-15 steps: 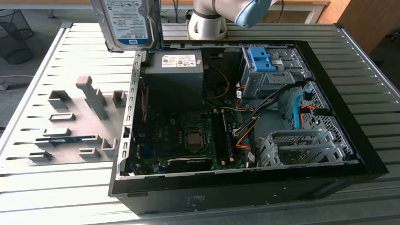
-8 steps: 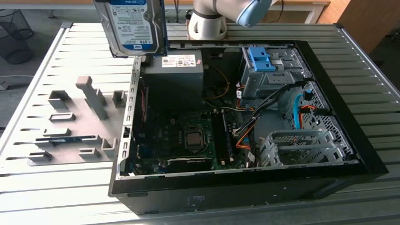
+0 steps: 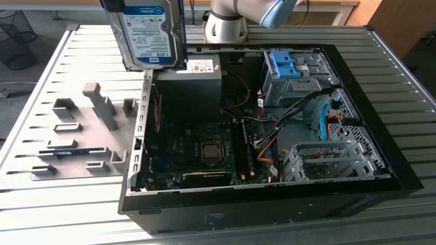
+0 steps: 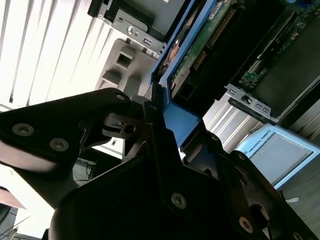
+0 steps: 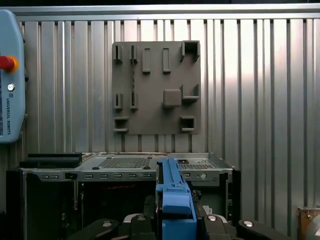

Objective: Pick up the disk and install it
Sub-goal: 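Pick up the disk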

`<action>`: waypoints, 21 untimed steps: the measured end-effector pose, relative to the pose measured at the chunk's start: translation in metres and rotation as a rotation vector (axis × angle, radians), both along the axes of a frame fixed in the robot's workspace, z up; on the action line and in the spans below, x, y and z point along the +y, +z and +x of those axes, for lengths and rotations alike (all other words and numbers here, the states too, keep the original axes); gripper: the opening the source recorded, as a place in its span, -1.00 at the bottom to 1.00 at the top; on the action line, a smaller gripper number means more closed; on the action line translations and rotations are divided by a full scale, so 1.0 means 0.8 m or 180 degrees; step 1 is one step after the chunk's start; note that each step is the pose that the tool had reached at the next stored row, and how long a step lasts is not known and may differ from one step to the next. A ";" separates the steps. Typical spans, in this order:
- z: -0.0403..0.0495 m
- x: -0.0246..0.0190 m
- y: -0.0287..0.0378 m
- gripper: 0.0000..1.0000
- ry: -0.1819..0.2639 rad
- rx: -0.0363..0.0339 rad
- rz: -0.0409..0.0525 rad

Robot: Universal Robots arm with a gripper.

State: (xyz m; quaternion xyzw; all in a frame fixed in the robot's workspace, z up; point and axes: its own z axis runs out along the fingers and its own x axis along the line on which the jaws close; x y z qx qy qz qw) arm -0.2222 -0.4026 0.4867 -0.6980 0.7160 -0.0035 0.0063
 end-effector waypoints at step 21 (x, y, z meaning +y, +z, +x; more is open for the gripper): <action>0.083 -0.0133 -0.0054 -0.26 0.0000 0.0000 0.0000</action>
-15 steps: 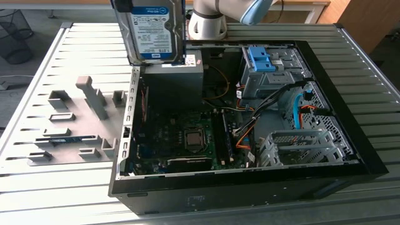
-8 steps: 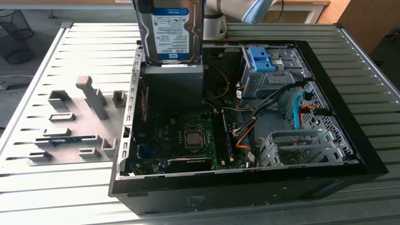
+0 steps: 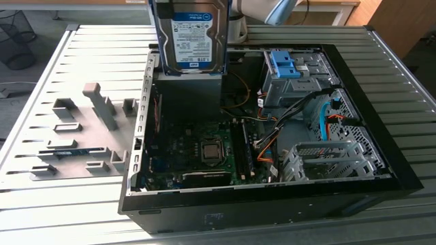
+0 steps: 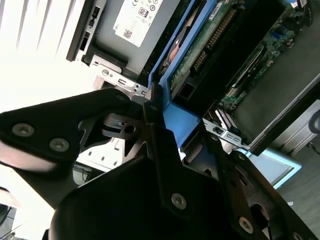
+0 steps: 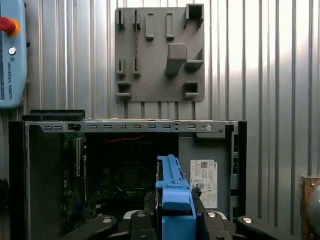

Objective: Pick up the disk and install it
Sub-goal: 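Pick up the disk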

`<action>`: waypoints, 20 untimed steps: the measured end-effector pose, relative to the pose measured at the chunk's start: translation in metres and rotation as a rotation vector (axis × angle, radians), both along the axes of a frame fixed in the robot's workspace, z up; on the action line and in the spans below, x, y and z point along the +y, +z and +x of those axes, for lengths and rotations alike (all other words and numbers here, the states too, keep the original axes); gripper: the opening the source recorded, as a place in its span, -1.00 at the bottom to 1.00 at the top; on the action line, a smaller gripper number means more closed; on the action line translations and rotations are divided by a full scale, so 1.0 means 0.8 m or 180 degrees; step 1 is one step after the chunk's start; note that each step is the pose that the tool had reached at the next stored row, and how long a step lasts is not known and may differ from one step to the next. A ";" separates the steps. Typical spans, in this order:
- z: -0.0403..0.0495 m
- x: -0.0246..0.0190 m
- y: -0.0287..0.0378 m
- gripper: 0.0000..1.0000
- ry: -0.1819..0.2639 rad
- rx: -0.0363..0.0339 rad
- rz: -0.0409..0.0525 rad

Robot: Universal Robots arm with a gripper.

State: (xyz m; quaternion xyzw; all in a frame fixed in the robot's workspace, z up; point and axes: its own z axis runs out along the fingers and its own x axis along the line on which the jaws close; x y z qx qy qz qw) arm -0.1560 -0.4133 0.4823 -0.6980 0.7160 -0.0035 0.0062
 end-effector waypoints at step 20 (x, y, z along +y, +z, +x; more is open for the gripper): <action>0.001 -0.0050 -0.0008 -0.26 0.0000 0.0000 0.0000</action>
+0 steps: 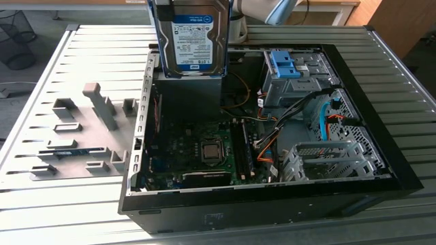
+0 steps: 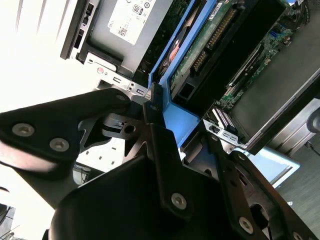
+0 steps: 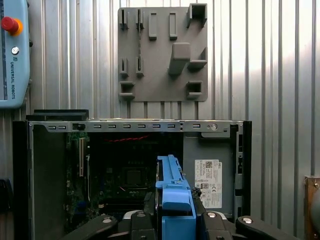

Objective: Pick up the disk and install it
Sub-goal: 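Pick up the disk, then insert the disk into the insertion slot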

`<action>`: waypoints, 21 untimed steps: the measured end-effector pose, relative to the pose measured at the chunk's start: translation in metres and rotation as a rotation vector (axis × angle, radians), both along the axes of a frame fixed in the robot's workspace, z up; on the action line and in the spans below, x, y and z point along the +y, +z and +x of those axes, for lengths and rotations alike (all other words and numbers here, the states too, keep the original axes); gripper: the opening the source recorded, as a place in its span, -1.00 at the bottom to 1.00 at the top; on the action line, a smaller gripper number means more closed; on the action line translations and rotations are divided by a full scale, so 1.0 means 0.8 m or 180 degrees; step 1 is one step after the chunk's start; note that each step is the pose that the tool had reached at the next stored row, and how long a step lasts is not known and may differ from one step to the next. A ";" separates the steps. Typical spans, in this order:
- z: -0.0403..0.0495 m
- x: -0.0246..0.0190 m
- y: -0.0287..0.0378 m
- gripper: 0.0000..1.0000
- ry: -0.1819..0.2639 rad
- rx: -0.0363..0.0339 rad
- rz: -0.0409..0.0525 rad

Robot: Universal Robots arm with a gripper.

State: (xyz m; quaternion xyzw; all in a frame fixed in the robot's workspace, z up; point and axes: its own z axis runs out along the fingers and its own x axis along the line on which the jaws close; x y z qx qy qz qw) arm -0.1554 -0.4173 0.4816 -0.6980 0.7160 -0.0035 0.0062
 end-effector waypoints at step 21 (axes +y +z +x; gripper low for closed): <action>0.029 -0.0015 -0.0027 -0.26 0.0000 -0.0006 0.0000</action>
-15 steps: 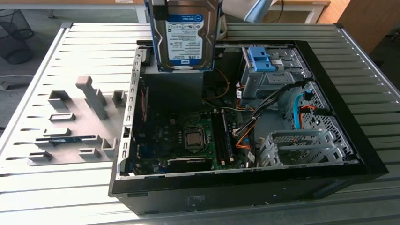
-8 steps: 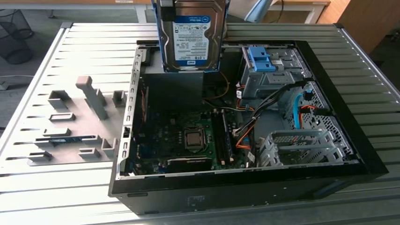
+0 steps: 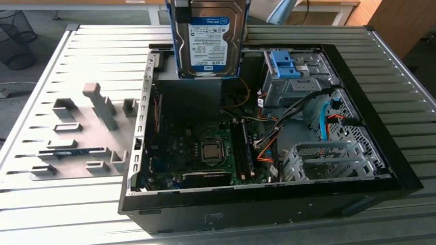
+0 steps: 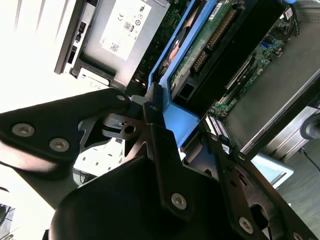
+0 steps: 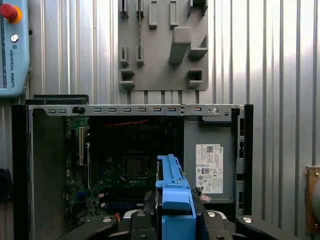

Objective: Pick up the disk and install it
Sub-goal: 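Insert the disk into the insertion slot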

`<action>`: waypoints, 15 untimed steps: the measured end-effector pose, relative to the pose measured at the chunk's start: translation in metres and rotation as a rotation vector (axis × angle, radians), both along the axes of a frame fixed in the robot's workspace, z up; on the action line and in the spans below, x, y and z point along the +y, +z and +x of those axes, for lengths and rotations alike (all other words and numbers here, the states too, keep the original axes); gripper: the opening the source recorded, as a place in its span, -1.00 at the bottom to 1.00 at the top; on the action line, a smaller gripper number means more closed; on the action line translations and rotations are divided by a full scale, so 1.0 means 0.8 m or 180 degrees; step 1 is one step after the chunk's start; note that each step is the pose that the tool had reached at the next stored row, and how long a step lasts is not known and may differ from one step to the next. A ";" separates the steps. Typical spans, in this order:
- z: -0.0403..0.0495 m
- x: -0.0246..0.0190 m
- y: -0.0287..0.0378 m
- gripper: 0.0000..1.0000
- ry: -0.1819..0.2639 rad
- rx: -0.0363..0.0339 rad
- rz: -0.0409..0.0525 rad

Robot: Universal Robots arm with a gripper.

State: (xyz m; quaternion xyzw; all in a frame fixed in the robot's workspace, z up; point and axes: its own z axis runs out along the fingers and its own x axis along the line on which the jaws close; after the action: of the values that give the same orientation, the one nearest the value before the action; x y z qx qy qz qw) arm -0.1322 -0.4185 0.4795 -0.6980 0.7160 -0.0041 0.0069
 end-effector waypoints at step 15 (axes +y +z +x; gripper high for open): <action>0.000 -0.0135 -0.0007 -0.26 0.0000 0.0000 0.0000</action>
State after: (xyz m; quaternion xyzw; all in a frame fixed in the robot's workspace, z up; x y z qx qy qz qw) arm -0.1319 -0.4292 0.4789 -0.6980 0.7160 -0.0041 0.0070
